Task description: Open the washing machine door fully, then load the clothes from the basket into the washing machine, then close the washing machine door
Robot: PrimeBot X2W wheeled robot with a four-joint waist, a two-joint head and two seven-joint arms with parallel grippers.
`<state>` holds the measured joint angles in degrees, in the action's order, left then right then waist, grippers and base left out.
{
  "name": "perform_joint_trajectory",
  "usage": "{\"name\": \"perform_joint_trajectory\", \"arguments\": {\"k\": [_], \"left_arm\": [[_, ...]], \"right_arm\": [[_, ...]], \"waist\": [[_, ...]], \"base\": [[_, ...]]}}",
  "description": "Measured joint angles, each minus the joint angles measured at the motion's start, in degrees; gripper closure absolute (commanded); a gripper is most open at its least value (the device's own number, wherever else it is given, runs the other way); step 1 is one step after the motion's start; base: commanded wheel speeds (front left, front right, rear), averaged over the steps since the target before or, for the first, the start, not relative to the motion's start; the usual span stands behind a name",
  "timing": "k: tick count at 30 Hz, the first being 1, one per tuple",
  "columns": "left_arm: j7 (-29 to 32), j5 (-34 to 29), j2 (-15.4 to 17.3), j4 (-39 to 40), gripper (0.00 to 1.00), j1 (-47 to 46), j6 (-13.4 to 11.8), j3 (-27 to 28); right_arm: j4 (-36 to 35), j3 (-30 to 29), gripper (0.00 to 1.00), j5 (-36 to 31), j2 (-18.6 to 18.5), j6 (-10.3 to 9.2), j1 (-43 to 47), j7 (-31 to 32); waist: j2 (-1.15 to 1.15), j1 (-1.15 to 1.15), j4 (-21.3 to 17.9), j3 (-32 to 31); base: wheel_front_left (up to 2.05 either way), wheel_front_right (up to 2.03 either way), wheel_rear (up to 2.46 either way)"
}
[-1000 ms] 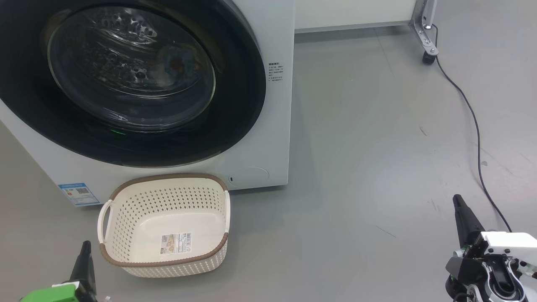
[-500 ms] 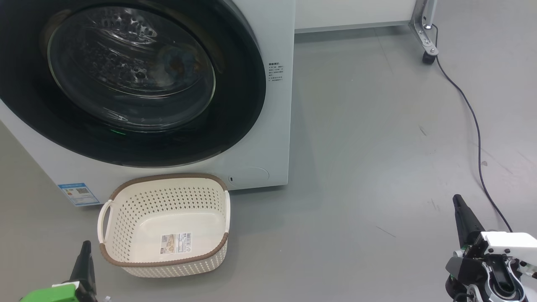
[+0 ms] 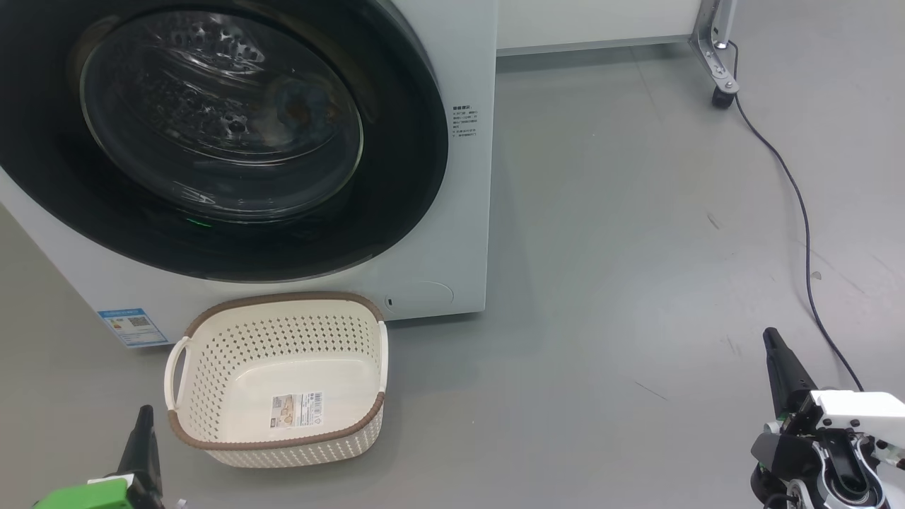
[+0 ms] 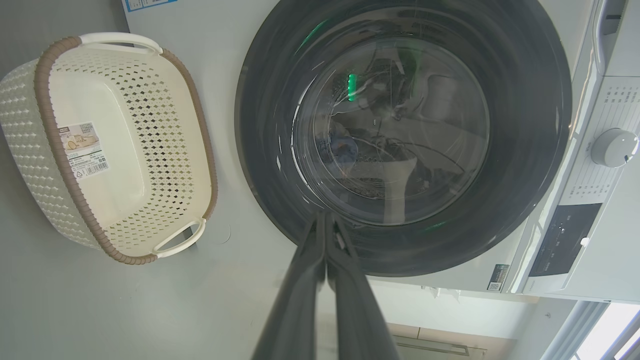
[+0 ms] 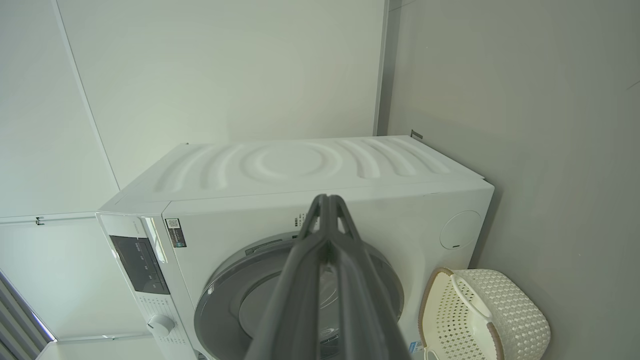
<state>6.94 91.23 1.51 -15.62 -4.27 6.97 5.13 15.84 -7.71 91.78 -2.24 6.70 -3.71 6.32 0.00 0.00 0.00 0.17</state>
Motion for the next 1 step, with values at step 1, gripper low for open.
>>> {"name": "perform_joint_trajectory", "arguments": {"k": [1], "left_arm": [[0.0,0.0,0.0,0.0,1.00,0.0,0.0,0.0]], "right_arm": [[0.0,0.0,1.00,0.0,0.0,0.00,0.0,0.0]], "waist": [[0.00,0.00,0.0,0.0]], "base": [[0.00,0.00,0.00]]}}
